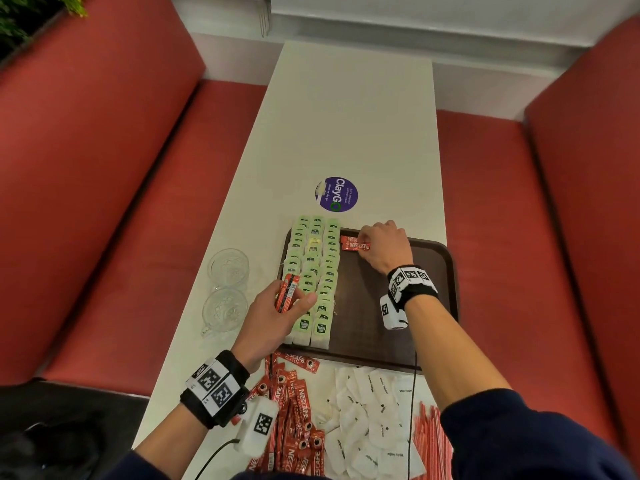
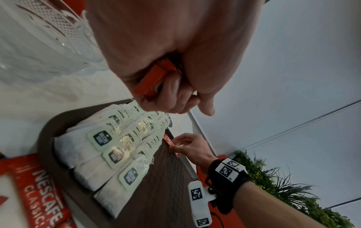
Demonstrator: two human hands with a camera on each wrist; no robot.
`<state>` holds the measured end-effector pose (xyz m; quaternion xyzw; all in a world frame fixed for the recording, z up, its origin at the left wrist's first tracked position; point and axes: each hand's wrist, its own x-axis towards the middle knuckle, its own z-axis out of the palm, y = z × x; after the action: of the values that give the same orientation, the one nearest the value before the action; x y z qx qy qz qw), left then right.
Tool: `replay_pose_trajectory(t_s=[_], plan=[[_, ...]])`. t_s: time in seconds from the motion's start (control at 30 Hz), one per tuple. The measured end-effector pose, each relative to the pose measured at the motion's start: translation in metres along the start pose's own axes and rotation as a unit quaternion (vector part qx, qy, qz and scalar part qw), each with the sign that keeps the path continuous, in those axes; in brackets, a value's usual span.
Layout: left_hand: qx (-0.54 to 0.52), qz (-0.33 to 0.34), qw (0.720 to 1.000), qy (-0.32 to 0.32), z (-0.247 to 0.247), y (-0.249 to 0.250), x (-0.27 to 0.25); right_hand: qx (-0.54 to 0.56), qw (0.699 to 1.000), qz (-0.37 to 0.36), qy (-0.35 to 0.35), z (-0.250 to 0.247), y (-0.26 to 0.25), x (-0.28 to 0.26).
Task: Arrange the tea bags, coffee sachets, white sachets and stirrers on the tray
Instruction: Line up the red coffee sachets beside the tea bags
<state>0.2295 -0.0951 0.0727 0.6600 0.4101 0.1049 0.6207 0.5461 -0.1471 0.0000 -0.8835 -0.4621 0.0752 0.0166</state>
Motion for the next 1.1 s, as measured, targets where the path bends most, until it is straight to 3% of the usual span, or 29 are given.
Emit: replay_pose_trajectory(t_s=[0.67,0.8,0.87,0.93,1.1], plan=[[-0.023,0.001,0.999,-0.024,0.002,0.01,-0.013,0.027,0.999,0.022,0.035,0.011,-0.01,0.0],[-0.011,0.004,1.0,-0.025,0.002,0.013,-0.016,0.092,0.993,0.042,0.064,-0.006,-0.015,-0.011],[-0.003,0.007,0.999,-0.031,0.002,0.016,-0.018,0.188,0.977,0.055,0.088,-0.026,-0.025,-0.026],[0.021,0.016,0.999,-0.04,0.004,0.018,-0.019,0.326,0.94,0.042,0.087,-0.051,-0.043,-0.051],[0.04,0.051,0.994,-0.086,0.012,0.023,-0.022,0.466,0.878,-0.05,-0.096,-0.104,-0.088,-0.135]])
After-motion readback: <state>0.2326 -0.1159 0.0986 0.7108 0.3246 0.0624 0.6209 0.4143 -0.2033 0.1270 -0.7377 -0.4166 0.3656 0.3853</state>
